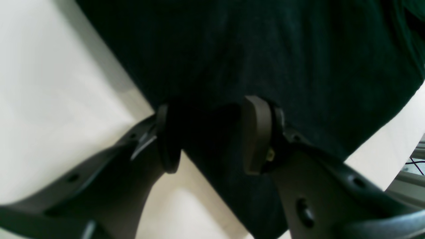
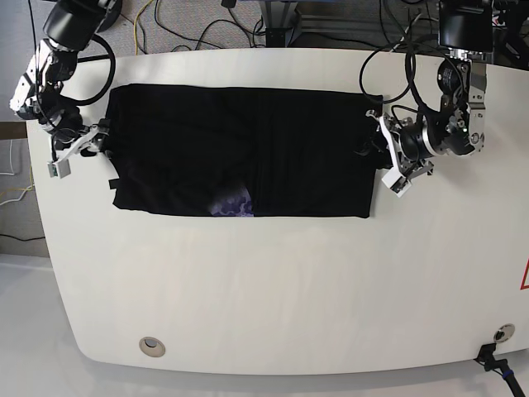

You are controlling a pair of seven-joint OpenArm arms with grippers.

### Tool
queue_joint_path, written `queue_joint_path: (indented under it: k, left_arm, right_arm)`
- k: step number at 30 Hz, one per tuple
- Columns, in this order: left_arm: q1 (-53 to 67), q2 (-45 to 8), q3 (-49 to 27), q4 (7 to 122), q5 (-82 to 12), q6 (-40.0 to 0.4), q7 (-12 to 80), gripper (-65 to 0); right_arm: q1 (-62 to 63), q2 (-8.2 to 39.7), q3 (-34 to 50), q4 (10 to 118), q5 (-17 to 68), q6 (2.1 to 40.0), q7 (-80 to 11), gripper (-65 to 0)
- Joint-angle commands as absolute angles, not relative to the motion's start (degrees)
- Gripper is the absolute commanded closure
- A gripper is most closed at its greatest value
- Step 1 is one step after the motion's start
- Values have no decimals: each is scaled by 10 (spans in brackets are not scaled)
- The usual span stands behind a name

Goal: Fold the T-shirt properly
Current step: 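Lift the strip ends and fold them toward each other with both grippers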

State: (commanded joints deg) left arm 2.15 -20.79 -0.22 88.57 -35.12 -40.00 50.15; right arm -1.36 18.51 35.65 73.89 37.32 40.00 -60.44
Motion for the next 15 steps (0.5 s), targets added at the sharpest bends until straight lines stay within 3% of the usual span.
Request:
queue_joint_path:
  k: [15]
  left_arm:
    - [22,-208,-2,886,-351,-400,502,-260]
  right_arm:
    - [-15,133,300,762,449,400,-623,-441]
